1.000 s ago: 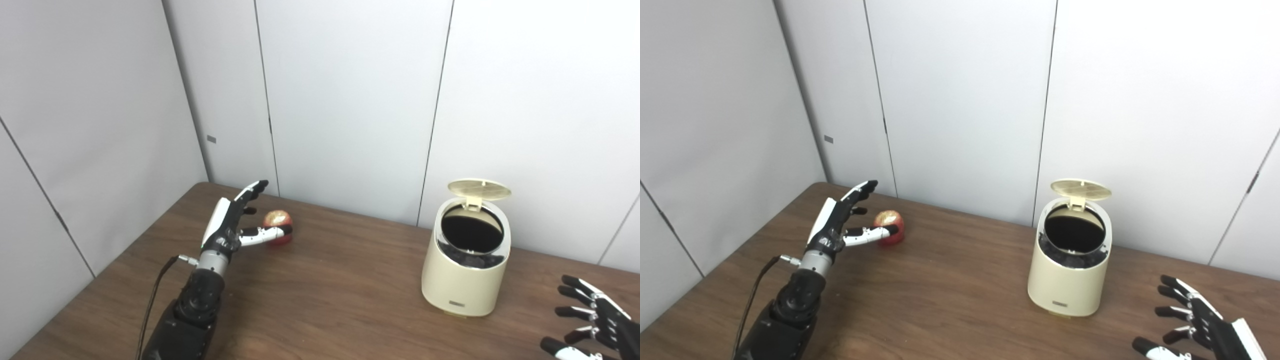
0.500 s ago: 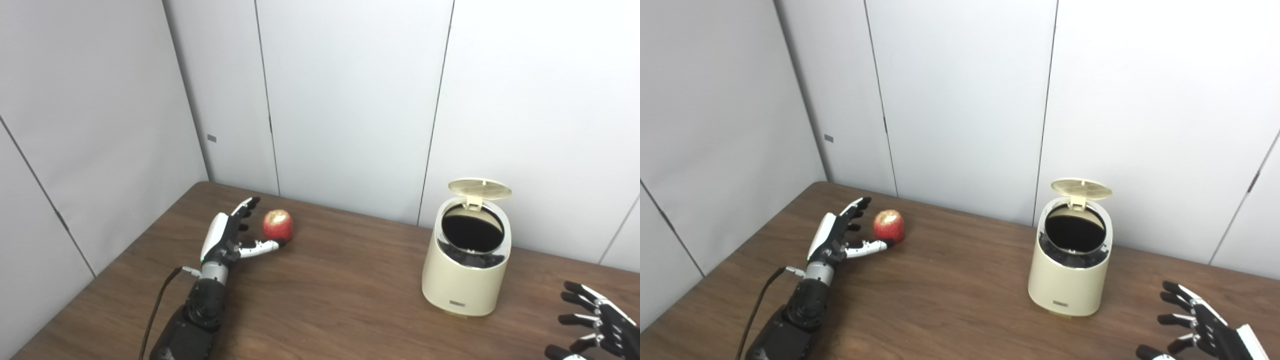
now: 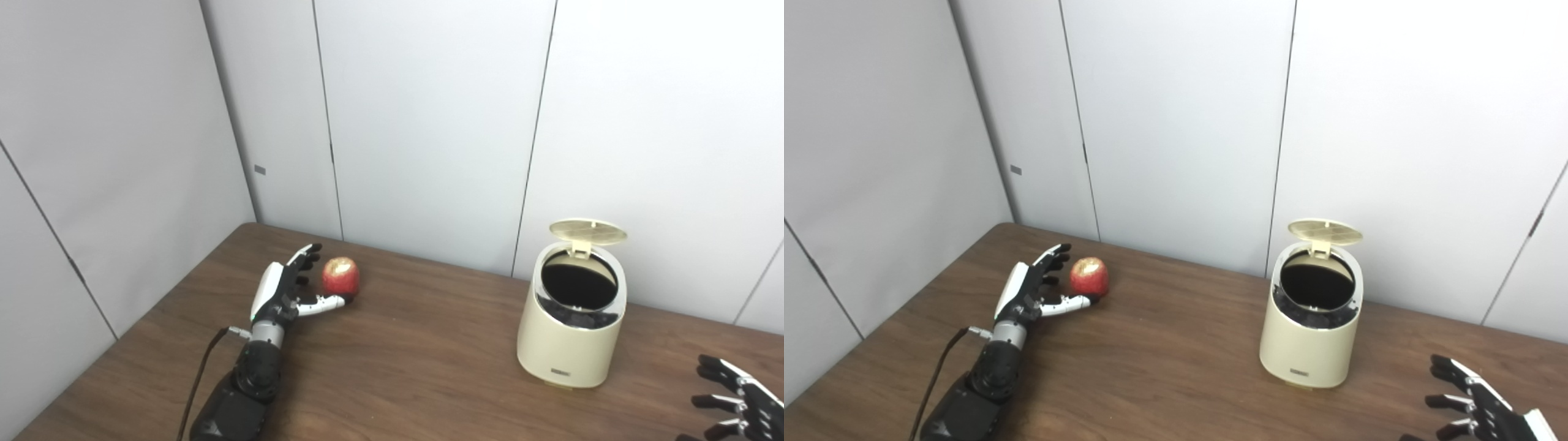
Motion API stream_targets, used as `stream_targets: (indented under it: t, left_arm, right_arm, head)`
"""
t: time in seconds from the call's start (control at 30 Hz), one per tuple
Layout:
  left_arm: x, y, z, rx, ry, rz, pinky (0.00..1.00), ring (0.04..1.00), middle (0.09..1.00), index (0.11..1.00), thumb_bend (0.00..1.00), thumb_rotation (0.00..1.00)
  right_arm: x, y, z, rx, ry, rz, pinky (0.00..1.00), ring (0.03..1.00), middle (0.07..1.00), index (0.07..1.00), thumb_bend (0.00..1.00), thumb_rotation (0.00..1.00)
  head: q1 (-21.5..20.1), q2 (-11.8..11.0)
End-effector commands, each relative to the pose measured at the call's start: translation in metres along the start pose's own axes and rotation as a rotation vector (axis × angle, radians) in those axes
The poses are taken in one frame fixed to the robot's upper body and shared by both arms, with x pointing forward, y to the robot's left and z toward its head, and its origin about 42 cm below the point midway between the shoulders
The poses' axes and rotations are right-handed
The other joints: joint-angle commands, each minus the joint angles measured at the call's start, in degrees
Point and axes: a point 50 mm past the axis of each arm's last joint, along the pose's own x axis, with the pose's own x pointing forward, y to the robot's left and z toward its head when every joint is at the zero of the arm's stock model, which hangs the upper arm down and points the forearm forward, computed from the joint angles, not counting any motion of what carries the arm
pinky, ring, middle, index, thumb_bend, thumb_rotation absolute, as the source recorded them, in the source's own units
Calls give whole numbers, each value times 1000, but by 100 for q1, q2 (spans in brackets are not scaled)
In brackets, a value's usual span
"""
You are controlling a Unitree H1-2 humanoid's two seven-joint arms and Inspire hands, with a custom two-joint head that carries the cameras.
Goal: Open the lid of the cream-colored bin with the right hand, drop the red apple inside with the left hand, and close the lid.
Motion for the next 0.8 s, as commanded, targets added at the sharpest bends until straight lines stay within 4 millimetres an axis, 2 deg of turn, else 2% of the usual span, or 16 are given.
stream_targets:
  t: [0.0,0.23,0.47,0.57,0.77]
  left_arm:
    - [15,3,18,-12,-57,26,755,840,840,893,878,189]
    - [16,-6,16,-26,-44,16,715,823,839,888,885,195]
    - [19,-14,12,-50,-33,6,717,835,845,885,864,146]
    - [20,-16,10,-45,-26,2,690,823,843,880,871,157]
    - [19,-19,8,-44,-21,-22,697,825,845,864,860,151]
  right_arm:
    - [4,-14,16,-37,-66,-24,485,723,863,860,839,403]
    - [2,-15,18,-61,-70,-24,507,730,862,867,832,411]
    - [-1,-14,19,-53,-76,-25,529,740,867,869,831,415]
    - [-3,-15,20,-51,-83,-31,533,736,862,868,817,394]
    - [-5,-15,23,-43,-72,-39,531,726,854,858,813,367]
  head:
    - [2,2]
    - [-42,53]
    - [-97,96]
    - [-107,119]
    - [-129,142]
